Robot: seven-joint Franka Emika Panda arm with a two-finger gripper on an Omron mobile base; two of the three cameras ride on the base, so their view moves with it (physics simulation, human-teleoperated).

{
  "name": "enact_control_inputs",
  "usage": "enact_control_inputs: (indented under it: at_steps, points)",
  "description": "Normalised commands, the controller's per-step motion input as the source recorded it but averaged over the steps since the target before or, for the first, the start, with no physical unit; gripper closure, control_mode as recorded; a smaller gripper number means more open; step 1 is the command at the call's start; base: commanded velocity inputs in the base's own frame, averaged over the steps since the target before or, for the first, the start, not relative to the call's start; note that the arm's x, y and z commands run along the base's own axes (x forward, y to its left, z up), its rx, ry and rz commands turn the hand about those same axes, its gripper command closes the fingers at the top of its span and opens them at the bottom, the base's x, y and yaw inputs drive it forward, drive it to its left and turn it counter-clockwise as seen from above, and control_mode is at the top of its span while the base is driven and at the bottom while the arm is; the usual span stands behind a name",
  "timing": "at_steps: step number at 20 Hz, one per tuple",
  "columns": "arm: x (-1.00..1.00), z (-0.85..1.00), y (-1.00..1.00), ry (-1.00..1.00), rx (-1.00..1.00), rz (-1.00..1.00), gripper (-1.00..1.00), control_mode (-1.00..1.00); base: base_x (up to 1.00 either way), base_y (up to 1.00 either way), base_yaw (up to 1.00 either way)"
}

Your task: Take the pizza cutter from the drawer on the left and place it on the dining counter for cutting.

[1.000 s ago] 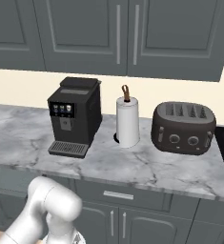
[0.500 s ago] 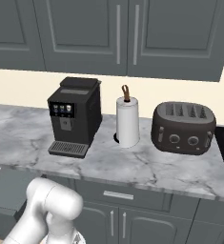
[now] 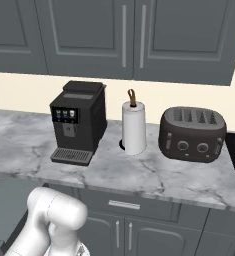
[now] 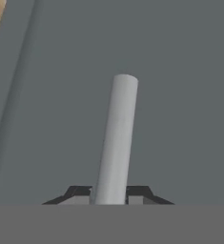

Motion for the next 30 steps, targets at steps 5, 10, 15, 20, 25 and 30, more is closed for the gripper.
enact_control_inputs:
  at_steps: [5,10,15,20,25,30]
  points:
    - [-0.78,-0.09,0.10,0.00,0.00,0.00,1.00,-1.00,0.00,0.00,0.00]
    - [-0.67,-0.01,0.10,0.00,0.00,0.00,1.00,-1.00,0.00,0.00,0.00]
    - [-0.55,0.00,0.11,0.00,0.00,0.00,-1.00,-1.00,0.00,0.00,0.00]
    - [-0.48,0.37,0.06,0.00,0.00,0.00,-1.00,-1.00,0.00,0.00,0.00]
    - [-0.45,0.99,0.15,-0.03,0.00,0.00,-1.00,-1.00,0.00,0.00,0.00]
    - [-0.38,1.00,0.06,-0.03,0.01,-0.01,-1.00,-1.00,0.00,0.00,0.00]
